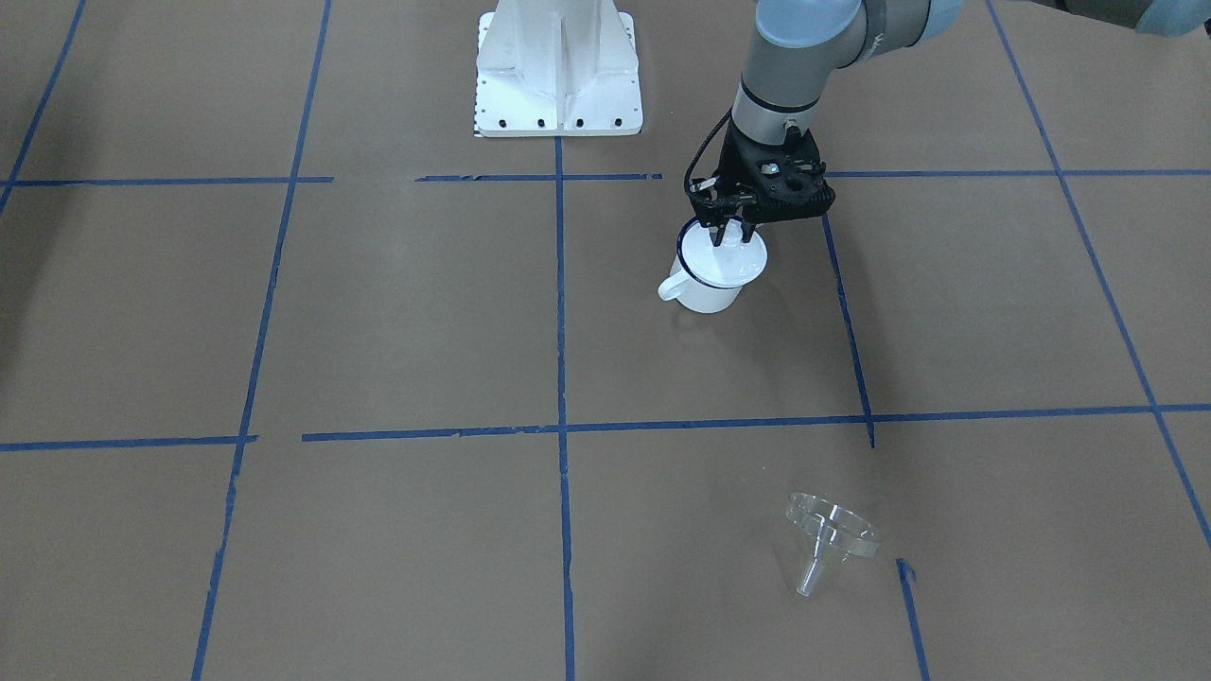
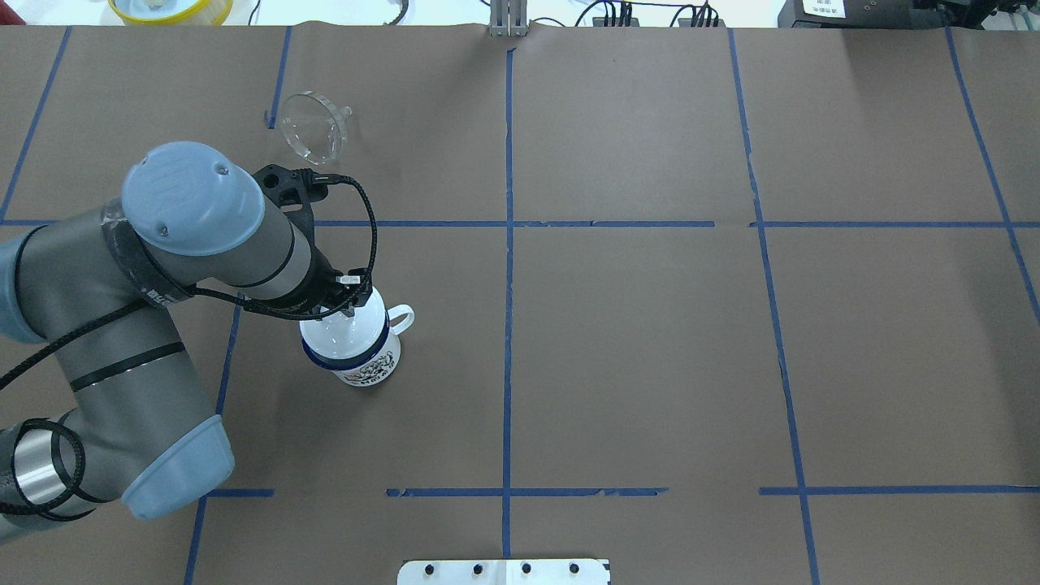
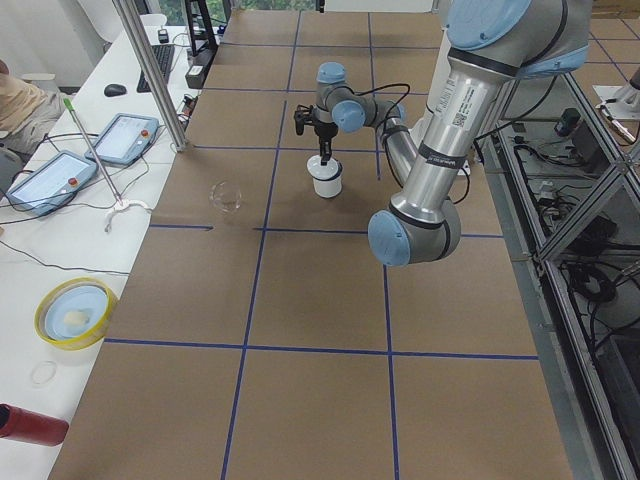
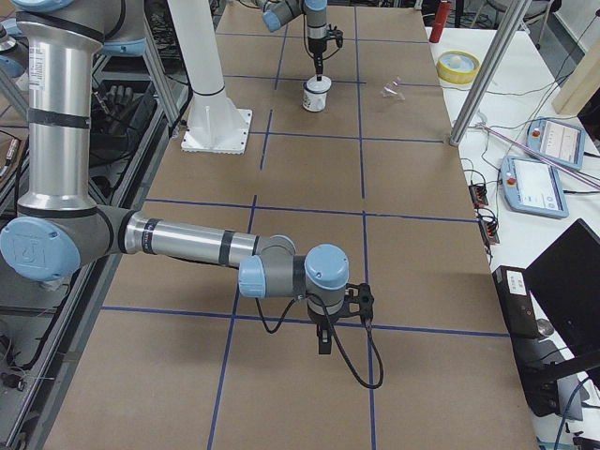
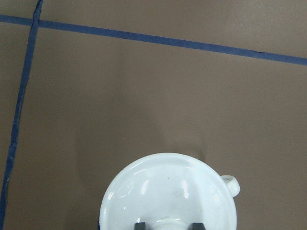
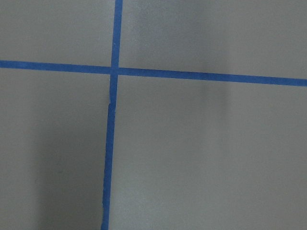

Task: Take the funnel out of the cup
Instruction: 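Lower the lid onto the mug and release it with the left gripper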

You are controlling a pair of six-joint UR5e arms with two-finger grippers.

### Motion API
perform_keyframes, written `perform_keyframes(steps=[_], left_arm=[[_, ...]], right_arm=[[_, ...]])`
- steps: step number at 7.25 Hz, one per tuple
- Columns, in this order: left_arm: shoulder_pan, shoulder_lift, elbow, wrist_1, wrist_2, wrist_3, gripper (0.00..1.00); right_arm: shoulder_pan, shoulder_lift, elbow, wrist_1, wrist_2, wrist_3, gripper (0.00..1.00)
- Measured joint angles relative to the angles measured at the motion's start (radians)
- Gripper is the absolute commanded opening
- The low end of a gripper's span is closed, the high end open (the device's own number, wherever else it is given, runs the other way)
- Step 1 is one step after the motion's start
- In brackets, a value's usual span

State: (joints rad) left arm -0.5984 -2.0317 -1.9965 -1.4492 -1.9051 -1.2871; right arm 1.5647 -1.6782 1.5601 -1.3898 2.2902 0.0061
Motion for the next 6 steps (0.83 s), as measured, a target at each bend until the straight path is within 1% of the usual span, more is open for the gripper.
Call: perform_keyframes(steps=[4,6], left_arm=[[-0.003,0.003,-0.031,0.001,-0.003,0.0,0.0],[0.001,0.006,-0.028,0.001,-0.003,0.0,0.0]], right_arm=[[0.0,0.0,0.0,0.0,0.0,0.0,1.0],[0.0,0.0,0.0,0.0,0.0,0.0,1.0]])
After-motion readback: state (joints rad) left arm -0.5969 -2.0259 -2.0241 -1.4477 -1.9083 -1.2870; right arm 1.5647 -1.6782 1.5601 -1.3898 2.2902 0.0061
